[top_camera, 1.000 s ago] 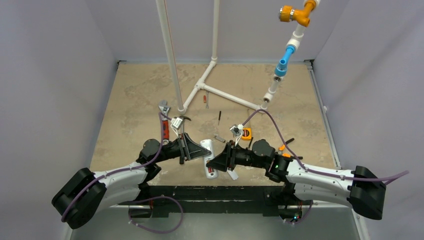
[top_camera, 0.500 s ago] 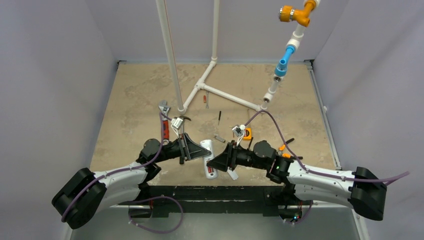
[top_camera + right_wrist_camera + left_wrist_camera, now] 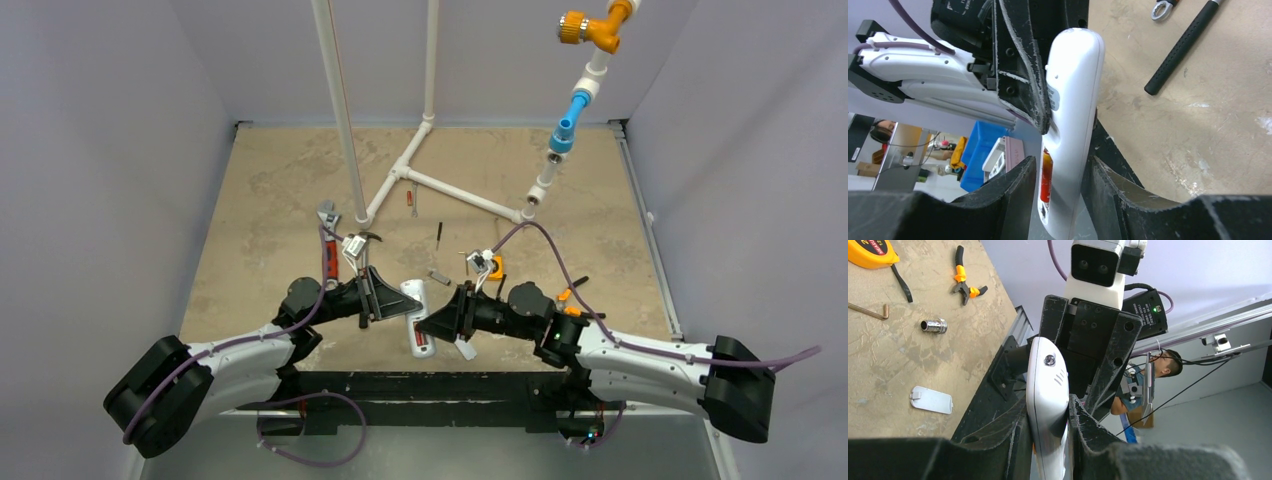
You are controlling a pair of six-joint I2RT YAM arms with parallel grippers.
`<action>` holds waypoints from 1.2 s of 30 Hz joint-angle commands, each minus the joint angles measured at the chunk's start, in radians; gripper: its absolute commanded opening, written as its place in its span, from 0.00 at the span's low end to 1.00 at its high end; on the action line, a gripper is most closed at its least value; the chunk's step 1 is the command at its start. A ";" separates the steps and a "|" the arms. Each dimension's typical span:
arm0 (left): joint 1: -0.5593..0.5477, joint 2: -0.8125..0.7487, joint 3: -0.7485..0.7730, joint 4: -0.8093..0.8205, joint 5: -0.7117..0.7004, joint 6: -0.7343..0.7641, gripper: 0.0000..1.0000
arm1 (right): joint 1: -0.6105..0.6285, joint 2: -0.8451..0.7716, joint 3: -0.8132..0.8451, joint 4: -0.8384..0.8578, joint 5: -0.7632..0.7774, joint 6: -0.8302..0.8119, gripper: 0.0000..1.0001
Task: Load the batteries into the remote control
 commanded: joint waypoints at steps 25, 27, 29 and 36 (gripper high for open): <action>-0.004 -0.001 0.020 0.064 -0.007 0.016 0.00 | 0.004 0.015 0.096 -0.214 0.051 -0.095 0.12; -0.003 0.000 0.019 0.062 -0.007 0.016 0.00 | 0.005 0.016 0.114 -0.260 0.067 -0.113 0.12; -0.003 -0.001 0.019 0.062 -0.007 0.016 0.00 | 0.009 0.020 0.134 -0.301 0.084 -0.132 0.12; -0.004 0.003 0.024 0.058 -0.007 0.017 0.00 | 0.027 0.044 0.167 -0.382 0.127 -0.166 0.10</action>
